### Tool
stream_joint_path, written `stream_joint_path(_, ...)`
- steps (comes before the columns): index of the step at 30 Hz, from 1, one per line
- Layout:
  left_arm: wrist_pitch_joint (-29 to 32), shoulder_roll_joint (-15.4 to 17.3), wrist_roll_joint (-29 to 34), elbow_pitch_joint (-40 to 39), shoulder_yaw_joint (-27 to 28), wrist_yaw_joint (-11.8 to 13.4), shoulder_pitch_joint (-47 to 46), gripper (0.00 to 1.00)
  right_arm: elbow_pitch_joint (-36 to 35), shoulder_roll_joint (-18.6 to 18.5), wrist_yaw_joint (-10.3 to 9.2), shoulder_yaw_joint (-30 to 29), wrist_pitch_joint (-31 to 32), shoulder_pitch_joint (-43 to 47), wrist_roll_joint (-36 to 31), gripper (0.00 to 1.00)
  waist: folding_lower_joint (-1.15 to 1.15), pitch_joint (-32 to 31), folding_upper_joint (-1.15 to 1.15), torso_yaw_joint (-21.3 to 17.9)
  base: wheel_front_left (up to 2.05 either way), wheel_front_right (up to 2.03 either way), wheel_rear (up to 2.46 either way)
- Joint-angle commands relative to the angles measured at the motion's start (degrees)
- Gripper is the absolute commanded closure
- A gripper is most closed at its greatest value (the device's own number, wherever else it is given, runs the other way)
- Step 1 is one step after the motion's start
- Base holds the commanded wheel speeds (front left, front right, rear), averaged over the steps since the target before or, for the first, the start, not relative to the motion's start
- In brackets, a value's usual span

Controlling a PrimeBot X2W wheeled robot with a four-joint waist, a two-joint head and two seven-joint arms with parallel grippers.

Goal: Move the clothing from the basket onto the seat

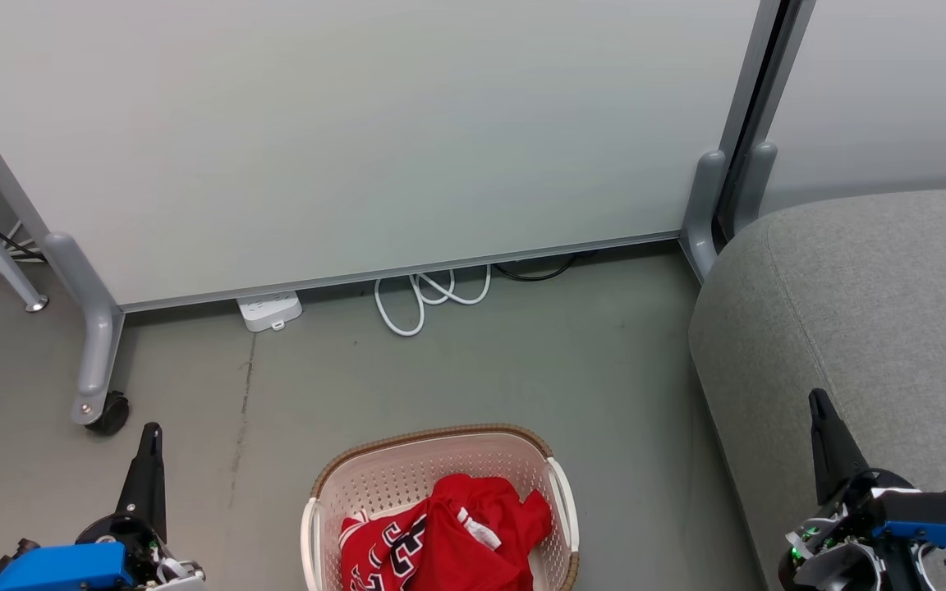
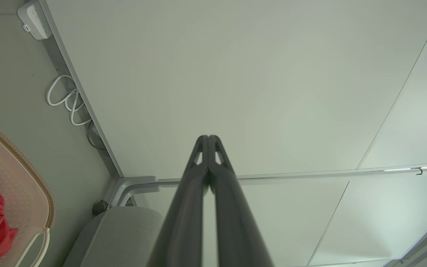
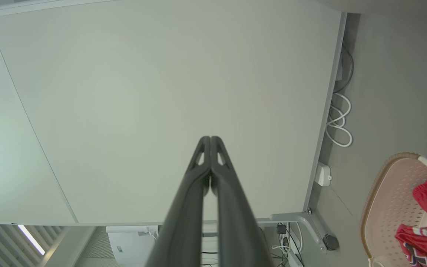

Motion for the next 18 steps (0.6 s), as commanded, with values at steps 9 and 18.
stream_joint_path(9,0.12,0.22,-0.07,-0.23,-0.05,-0.36,-0.70,1.00,0.02,0.08,0.00,-0.05,-0.01,-0.63,0.21,1.00,0.00,0.00,0.00,0.00,0.00,0.00,0.00)
stream_joint_path(18,0.12,0.22,-0.07,-0.23,-0.05,-0.36,-0.70,1.00,0.02,0.08,0.00,-0.05,-0.01,-0.63,0.21,1.00,0.00,0.00,0.00,0.00,0.00,0.00,0.00)
